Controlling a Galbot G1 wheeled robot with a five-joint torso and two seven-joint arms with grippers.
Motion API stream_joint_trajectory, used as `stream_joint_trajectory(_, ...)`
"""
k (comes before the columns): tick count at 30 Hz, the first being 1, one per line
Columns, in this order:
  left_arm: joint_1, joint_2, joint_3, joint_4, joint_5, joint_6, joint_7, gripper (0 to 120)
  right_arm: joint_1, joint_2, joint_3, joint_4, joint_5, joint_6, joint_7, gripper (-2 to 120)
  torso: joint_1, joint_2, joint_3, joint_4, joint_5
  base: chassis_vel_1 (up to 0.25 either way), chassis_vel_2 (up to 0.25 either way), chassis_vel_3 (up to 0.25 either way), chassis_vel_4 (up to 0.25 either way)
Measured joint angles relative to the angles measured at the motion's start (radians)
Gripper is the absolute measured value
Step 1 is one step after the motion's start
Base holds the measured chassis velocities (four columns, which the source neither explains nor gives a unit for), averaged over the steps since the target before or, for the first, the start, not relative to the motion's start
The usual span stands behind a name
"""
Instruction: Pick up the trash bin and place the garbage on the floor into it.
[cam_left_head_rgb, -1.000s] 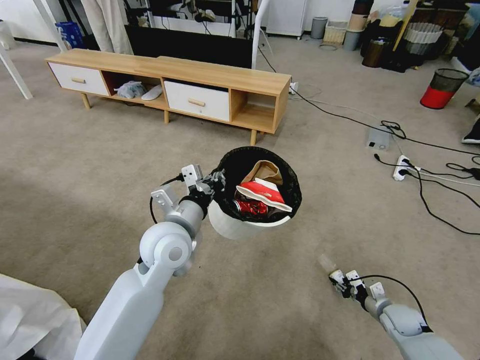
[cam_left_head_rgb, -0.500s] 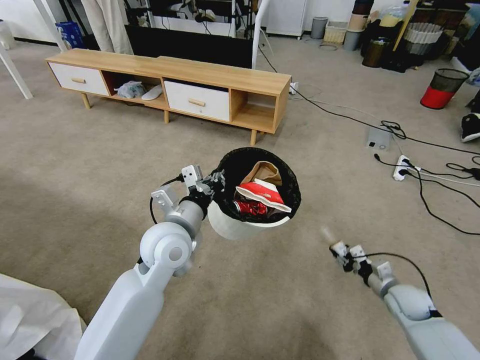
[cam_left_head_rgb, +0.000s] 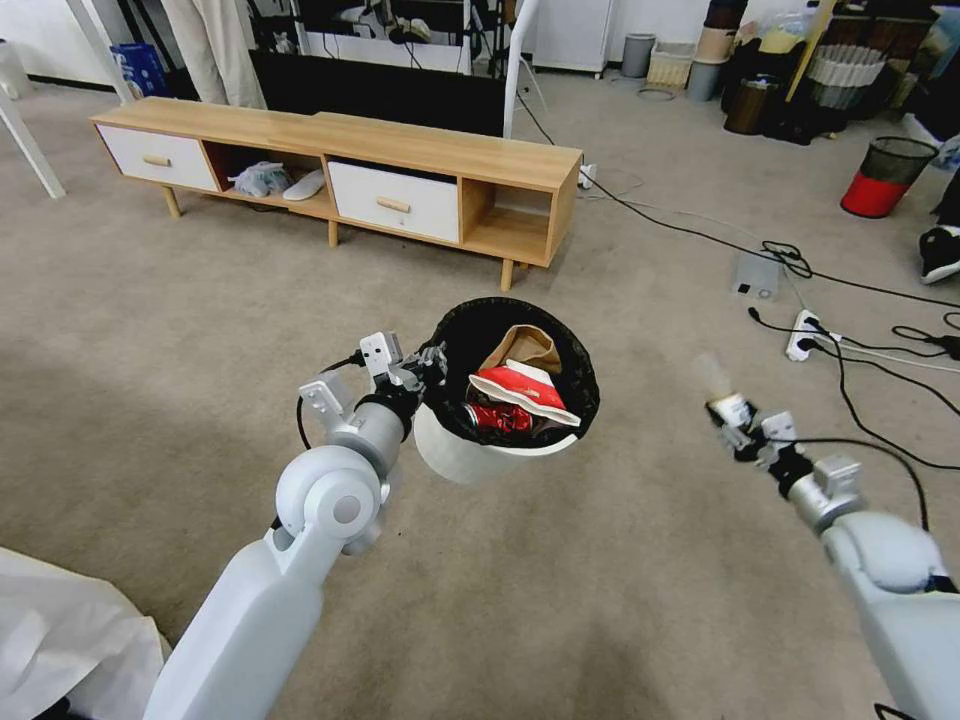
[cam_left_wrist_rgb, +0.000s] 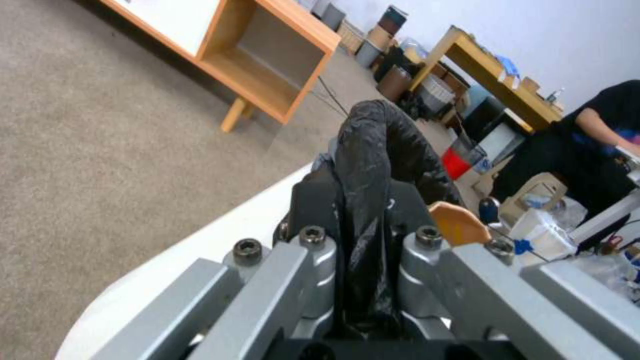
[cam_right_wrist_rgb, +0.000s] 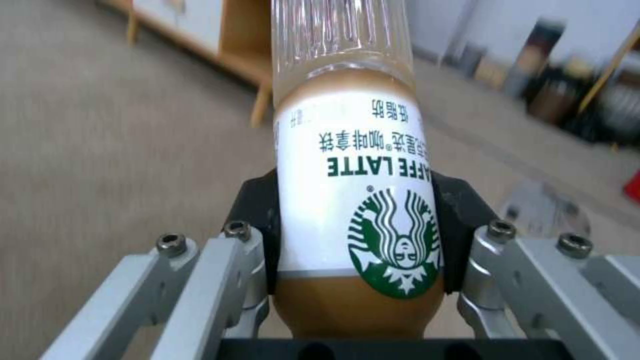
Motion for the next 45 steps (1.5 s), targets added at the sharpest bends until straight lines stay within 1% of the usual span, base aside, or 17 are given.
stream_joint_trajectory(1,0.000,0.000,0.000,0.000,0.000,0.000,0.000,7,0.000,0.000,0.000,0.000,0.000,0.000,0.000,39,0.000,0.000,0.000,0.0000,0.0000,0.000,0.000,0.000,0.000)
stream_joint_trajectory(4,0.000,-0.003,0.006,0.000,-0.001,0.001,-0.002,7,0.000,-0.017,0.031,0.118,0.061,0.004,0.001,39,0.000,0.000,0.000,0.0000,-0.0001,0.000,0.000,0.000,0.000)
stream_joint_trajectory(5,0.000,-0.003,0.006,0.000,-0.001,0.001,-0.002,7,0.000,-0.017,0.031,0.118,0.061,0.004,0.001,39,0.000,0.000,0.000,0.0000,-0.0001,0.000,0.000,0.000,0.000)
stream_joint_trajectory(7,-0.002,-0.006,0.012,0.000,0.000,0.002,-0.002,7,-0.006,-0.030,0.036,0.194,0.099,0.004,0.001,39,0.000,0.000,0.000,0.0001,-0.0001,0.000,0.000,0.000,0.000)
stream_joint_trajectory(8,-0.002,-0.006,0.012,0.000,0.000,0.002,-0.002,7,-0.006,-0.030,0.036,0.194,0.099,0.004,0.001,39,0.000,0.000,0.000,0.0001,-0.0001,0.000,0.000,0.000,0.000)
stream_joint_trajectory(11,-0.005,-0.009,0.020,0.004,0.001,0.002,-0.002,7,-0.021,-0.044,0.032,0.268,0.128,0.005,-0.009,39,0.000,0.000,0.000,0.0000,-0.0001,0.000,0.000,0.000,0.000)
stream_joint_trajectory(15,-0.007,-0.009,0.025,0.005,0.002,0.003,-0.002,7,-0.029,-0.052,0.025,0.299,0.136,0.013,-0.023,39,0.000,0.000,0.000,0.0000,-0.0001,0.000,0.000,0.000,0.000)
stream_joint_trajectory(17,-0.013,-0.010,0.032,0.008,0.002,0.004,-0.002,7,-0.041,-0.071,0.012,0.334,0.149,0.035,-0.066,39,0.000,0.000,0.000,0.0000,-0.0001,0.000,0.000,0.000,0.000)
stream_joint_trajectory(18,-0.013,-0.010,0.032,0.008,0.002,0.004,-0.002,7,-0.041,-0.071,0.012,0.334,0.149,0.035,-0.066,39,0.000,0.000,0.000,0.0000,-0.0001,0.000,0.000,0.000,0.000)
stream_joint_trajectory(23,-0.019,-0.013,0.044,0.017,0.004,0.006,0.000,7,-0.056,-0.100,-0.015,0.362,0.157,0.069,-0.131,39,0.000,0.000,0.000,0.0000,0.0000,0.000,0.000,0.000,0.000)
stream_joint_trajectory(27,-0.027,-0.023,0.056,0.027,0.006,0.007,0.003,7,-0.062,-0.119,-0.051,0.377,0.159,0.080,-0.168,39,0.000,0.000,0.000,0.0000,0.0000,0.000,0.000,0.000,0.000)
stream_joint_trajectory(30,-0.030,-0.026,0.061,0.030,0.007,0.007,0.003,7,-0.060,-0.126,-0.064,0.378,0.159,0.082,-0.173,39,0.000,0.000,0.000,-0.0001,0.0000,0.000,0.000,0.000,0.000)
stream_joint_trajectory(34,-0.038,-0.038,0.078,0.039,0.013,0.008,0.004,7,-0.037,-0.156,-0.111,0.373,0.164,0.083,-0.181,39,0.000,0.000,0.000,0.0000,0.0001,0.000,0.000,0.000,0.000)
stream_joint_trajectory(36,-0.041,-0.043,0.086,0.045,0.017,0.008,0.004,7,-0.018,-0.183,-0.140,0.367,0.175,0.083,-0.182,39,0.000,0.000,0.000,0.0000,0.0000,0.000,0.000,0.000,0.000)
stream_joint_trajectory(37,-0.041,-0.043,0.086,0.045,0.017,0.008,0.004,7,-0.018,-0.183,-0.140,0.367,0.175,0.083,-0.182,39,0.000,0.000,0.000,0.0000,0.0000,0.000,0.000,0.000,0.000)
stream_joint_trajectory(39,-0.043,-0.048,0.090,0.049,0.020,0.009,0.005,7,0.005,-0.223,-0.179,0.363,0.190,0.082,-0.183,39,0.000,0.000,0.000,0.0000,0.0000,0.000,0.000,0.000,0.000)
stream_joint_trajectory(45,-0.045,-0.053,0.097,0.052,0.022,0.009,0.006,7,0.045,-0.267,-0.244,0.361,0.207,0.080,-0.183,39,0.000,0.000,0.000,0.0000,0.0000,0.000,0.000,0.000,0.000)
